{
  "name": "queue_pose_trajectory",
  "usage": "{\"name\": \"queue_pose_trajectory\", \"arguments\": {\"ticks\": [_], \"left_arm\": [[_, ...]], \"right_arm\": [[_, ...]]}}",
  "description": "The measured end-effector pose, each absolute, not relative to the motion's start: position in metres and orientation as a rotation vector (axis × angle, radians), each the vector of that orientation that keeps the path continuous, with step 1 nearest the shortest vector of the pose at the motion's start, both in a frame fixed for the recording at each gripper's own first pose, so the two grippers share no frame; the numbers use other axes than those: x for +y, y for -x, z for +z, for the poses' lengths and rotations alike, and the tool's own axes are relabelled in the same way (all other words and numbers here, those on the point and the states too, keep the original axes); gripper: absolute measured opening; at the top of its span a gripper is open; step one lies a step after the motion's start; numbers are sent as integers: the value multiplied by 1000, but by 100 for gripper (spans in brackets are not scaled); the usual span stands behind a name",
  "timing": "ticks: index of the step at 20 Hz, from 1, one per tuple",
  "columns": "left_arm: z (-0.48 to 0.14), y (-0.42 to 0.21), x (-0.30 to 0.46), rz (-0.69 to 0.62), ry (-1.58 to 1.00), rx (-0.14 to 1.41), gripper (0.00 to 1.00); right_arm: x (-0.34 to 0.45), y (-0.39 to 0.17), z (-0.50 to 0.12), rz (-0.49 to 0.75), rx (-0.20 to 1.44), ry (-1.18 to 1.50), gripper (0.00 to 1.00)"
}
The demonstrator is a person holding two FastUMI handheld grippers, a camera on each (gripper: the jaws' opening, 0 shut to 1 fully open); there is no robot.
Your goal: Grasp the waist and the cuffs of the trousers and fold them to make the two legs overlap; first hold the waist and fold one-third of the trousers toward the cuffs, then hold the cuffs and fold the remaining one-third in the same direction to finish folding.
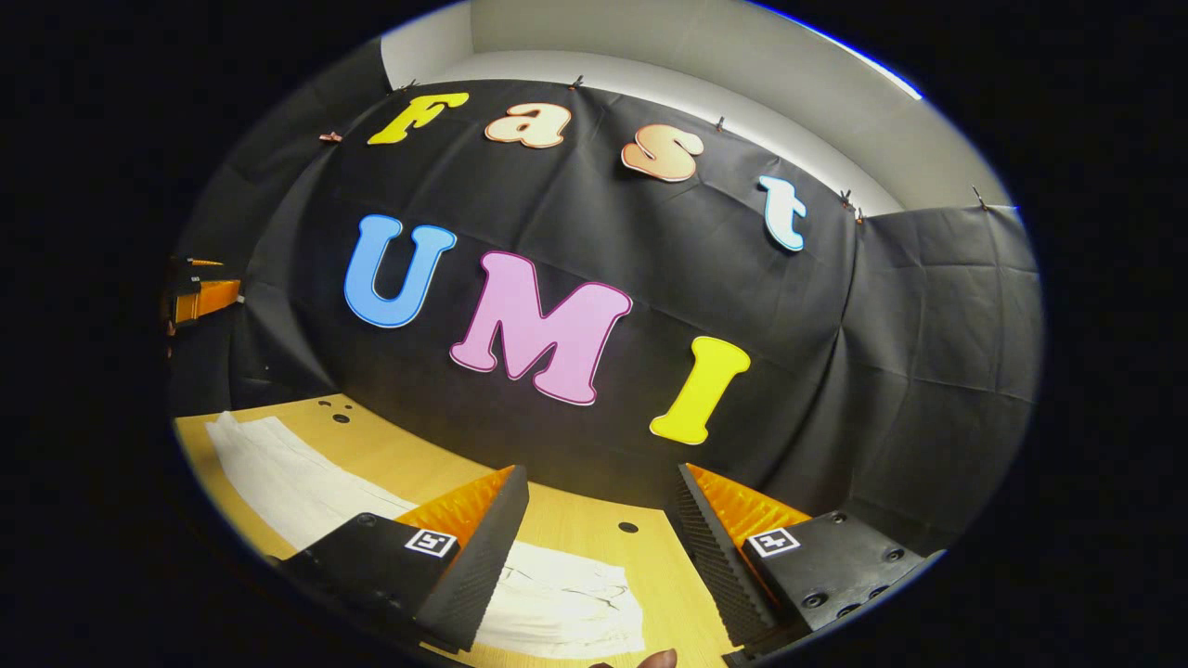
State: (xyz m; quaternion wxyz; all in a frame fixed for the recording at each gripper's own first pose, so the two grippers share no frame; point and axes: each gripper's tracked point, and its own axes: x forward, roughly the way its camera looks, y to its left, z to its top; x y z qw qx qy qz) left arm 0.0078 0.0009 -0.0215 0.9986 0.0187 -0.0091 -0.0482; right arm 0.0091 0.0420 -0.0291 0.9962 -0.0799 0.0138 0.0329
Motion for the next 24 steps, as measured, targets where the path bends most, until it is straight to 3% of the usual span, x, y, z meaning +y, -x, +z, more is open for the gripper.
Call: {"name": "queue_pose_trajectory", "arguments": {"ticks": [8,14,24], "left_arm": [[-68,-6,23,-149,-123,70,91],[-125,7,42,-265,-428,142,87],[-254,28,71,-507,-964,314,88]], "right_arm": [[32,-8,-52,46,62,257,97],[2,1,-104,58,153,433,98],[-8,28,-207,242,313,746,97]]}}
